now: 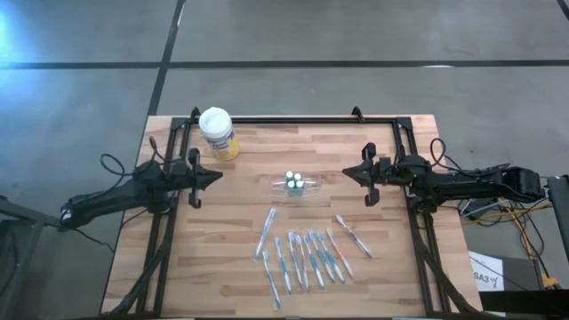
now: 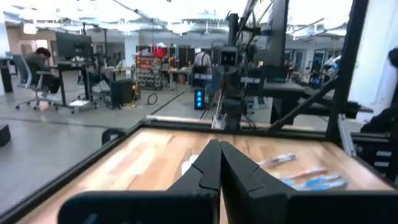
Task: Pick & Place toothbrushing station
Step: Put the purple toothbrush into the right section of the transparent organizer
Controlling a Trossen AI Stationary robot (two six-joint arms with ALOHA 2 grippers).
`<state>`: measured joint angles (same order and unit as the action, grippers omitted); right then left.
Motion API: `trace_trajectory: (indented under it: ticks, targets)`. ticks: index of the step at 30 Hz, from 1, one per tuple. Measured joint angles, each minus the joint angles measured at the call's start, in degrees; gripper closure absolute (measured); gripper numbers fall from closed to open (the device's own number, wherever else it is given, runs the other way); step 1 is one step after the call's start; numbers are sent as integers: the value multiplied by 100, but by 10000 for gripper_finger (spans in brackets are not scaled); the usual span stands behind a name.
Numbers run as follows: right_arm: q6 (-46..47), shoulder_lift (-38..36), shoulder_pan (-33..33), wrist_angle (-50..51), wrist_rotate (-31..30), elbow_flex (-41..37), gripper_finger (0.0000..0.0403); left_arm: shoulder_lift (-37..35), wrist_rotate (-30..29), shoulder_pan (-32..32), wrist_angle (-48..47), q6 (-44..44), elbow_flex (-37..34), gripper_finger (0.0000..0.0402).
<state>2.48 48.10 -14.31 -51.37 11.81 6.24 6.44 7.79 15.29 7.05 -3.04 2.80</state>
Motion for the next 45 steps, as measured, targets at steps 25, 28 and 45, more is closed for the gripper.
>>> trace_trajectory:
  ticks: [25,28,45]
  targets:
    - [981,205,432,5552,-1653,2419,394,9,7,0,-475,-14,-236,396]
    - [1636,512,748,7771,-2412,3453,394,9,0,0,-502,-18,-236,390]
    - [4856,2222,2265,11673,-2311,5770,361,9,149,0,-491,-71,-242,393]
